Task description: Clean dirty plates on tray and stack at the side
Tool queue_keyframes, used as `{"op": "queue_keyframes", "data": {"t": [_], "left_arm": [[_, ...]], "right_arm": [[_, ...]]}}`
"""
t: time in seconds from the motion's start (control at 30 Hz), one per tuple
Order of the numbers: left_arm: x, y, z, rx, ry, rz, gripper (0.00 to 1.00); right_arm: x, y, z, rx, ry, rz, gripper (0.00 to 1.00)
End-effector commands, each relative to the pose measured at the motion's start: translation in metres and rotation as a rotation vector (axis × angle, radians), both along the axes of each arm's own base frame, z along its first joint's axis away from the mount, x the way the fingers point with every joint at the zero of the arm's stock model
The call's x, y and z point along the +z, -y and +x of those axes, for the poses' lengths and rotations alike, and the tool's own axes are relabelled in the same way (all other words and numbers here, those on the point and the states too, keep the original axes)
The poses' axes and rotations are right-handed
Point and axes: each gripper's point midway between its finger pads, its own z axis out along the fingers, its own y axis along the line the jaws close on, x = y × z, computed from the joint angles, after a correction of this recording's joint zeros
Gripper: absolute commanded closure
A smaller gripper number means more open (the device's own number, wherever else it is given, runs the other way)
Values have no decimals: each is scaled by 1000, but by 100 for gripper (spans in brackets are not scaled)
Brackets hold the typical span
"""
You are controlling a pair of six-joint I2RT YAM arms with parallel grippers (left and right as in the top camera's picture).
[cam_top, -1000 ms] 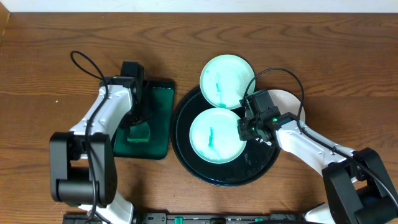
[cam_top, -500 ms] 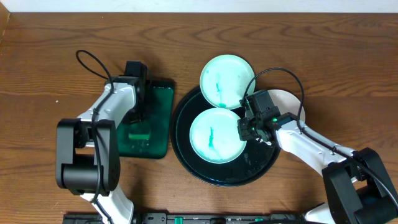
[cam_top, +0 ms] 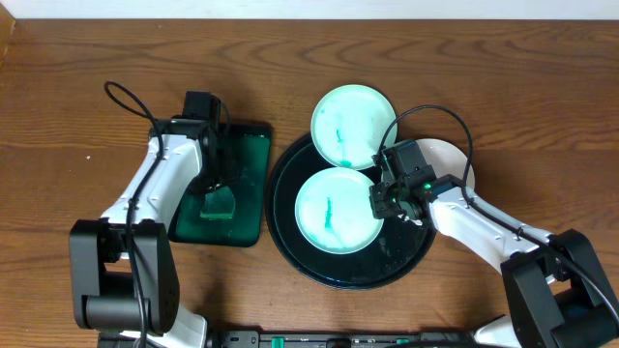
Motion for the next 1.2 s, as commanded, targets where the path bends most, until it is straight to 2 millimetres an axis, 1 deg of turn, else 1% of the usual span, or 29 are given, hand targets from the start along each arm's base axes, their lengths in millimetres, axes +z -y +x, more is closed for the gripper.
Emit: {"op": "queue_keyframes", "data": {"t": [0.0, 0.07, 0.1, 0.17, 0.2, 0.23, 0.33, 0.43, 0.53, 0.67, 0.77, 0.83, 0.87, 0.93, 1.0, 1.07, 1.13, 1.17], "left_arm": [[-24, -8, -19, -22, -68, 49, 53], [-37, -14, -26, -20, -85, 82, 53], [-48, -15, -30, -20, -92, 83, 53], [-59, -14, -32, -21, -97, 82, 53], [-63, -13, -32, -21, -99, 73, 62], [-64, -10, -32, -23, -97, 55, 68], [-58, -2, -24, -29, -75, 12, 87], [-41, 2, -15, -30, -37, -7, 92], [-17, 2, -7, -30, 3, -9, 93], [26, 4, -1, -33, 72, -15, 93], [64, 11, 0, -53, 153, -25, 93], [76, 12, -2, -69, 188, -8, 93], [78, 10, -3, -70, 194, 13, 93], [77, 0, -4, -65, 188, 87, 93], [68, 1, -5, -67, 163, 83, 93], [55, 7, -6, -70, 124, 48, 93], [41, 20, -8, -83, 73, -19, 93], [37, 21, -8, -84, 61, -22, 93]], "right_arm": [[-6, 12, 3, -18, 3, -53, 99], [-6, 12, 3, -18, 3, -53, 99], [-6, 12, 3, -17, 3, -53, 99], [-6, 12, 3, -18, 3, -52, 99], [-6, 12, 3, -18, 3, -52, 99], [-6, 12, 3, -18, 3, -52, 99], [-6, 12, 3, -17, 3, -52, 99], [-6, 12, 3, -18, 3, -52, 99], [-6, 12, 3, -18, 3, -53, 99], [-6, 12, 3, -30, 1, -49, 99], [-6, 12, 4, -48, 0, -44, 99], [-6, 12, 4, -48, 1, -43, 99], [-6, 12, 4, -48, 1, -43, 99], [-6, 12, 4, -48, 0, -44, 99], [-6, 12, 4, -48, 0, -43, 99], [-6, 12, 4, -48, 0, -43, 99], [-6, 12, 4, -48, 0, -43, 99], [-6, 12, 4, -48, 0, -43, 99]]}}
